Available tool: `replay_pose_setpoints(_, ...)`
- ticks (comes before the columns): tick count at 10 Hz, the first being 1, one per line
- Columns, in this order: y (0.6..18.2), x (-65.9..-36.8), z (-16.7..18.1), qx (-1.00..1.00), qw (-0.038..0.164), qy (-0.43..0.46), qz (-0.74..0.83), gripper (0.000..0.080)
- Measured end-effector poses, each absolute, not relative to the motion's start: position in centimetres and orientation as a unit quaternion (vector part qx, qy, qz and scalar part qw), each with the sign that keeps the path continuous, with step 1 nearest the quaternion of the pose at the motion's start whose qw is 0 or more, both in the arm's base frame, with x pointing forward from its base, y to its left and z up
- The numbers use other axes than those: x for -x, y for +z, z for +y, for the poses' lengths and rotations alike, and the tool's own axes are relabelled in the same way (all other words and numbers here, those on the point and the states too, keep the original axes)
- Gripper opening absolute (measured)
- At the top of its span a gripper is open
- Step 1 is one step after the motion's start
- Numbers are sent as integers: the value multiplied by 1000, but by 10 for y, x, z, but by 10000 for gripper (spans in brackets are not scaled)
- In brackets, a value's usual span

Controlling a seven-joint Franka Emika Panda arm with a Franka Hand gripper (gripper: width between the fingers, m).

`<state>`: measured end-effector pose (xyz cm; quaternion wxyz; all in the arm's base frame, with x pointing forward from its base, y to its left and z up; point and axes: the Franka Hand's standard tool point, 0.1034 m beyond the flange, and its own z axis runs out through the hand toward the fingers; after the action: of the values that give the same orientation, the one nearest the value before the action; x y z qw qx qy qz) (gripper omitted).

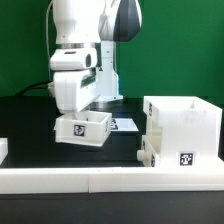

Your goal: Assemble drawer

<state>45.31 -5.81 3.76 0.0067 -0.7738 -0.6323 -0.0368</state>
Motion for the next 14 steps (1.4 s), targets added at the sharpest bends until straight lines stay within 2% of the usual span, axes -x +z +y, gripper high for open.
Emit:
replay_pose_setpoints(3,46,-474,-58,706,1,-29,-708,41)
replay_pose_setpoints(7,43,-471,-58,714,2,-29,-699,41)
replay_pose_setpoints(9,49,-487,-47,719,14,-19,-695,41)
replay_pose_setpoints(11,57,-507,-41,714,11,-24,-699,41)
replay_pose_setpoints(13,54,-500,-42,715,25,-10,-698,41)
replay_pose_setpoints(14,54,-500,-42,715,24,-11,-698,41)
